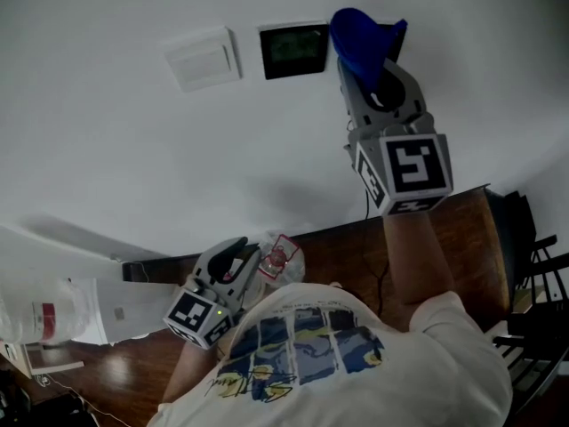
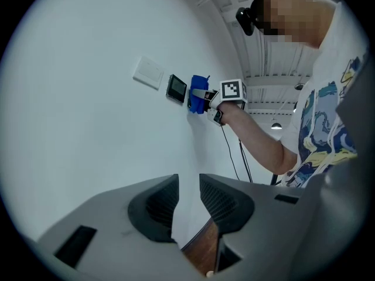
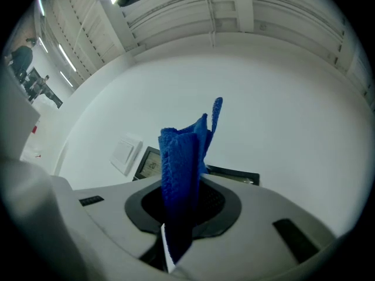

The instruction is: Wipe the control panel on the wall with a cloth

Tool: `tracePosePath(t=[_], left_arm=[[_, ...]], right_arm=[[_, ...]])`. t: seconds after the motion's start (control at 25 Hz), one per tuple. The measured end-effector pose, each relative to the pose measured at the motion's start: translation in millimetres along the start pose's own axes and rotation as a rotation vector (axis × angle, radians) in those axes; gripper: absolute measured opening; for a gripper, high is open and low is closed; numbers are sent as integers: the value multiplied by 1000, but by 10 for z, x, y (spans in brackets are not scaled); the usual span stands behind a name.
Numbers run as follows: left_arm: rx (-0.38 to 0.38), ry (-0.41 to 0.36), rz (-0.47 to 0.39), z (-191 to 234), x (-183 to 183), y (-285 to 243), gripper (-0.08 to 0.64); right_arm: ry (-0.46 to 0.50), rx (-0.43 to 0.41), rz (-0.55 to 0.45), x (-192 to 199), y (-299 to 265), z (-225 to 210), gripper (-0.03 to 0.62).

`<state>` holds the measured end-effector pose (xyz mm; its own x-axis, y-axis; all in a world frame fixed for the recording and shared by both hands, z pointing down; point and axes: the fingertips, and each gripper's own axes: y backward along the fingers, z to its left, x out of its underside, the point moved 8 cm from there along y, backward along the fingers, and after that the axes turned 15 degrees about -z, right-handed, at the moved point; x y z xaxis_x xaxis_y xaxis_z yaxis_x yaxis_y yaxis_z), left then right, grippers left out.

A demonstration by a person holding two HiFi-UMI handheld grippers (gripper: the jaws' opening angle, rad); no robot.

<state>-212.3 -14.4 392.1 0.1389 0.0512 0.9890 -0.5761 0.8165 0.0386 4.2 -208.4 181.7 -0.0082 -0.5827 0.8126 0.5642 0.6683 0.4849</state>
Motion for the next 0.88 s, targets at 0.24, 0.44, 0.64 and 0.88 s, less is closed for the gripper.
tracePosePath(t=[0.24, 0.44, 0.64, 0.88], left_arm=[[-33, 5, -1, 89, -7, 338, 86], [-53, 14, -2, 109, 17, 545, 86], [-56, 29, -22, 73, 2, 553, 86], [-25, 20, -3, 7, 39, 391, 86]], right_arm=[[-3, -42, -12, -35, -176, 448, 77], [-15, -98, -17, -70, -334, 813, 77], [-54, -162, -23, -62, -422, 1043, 77], [-116, -210, -61, -160, -255, 964, 77]])
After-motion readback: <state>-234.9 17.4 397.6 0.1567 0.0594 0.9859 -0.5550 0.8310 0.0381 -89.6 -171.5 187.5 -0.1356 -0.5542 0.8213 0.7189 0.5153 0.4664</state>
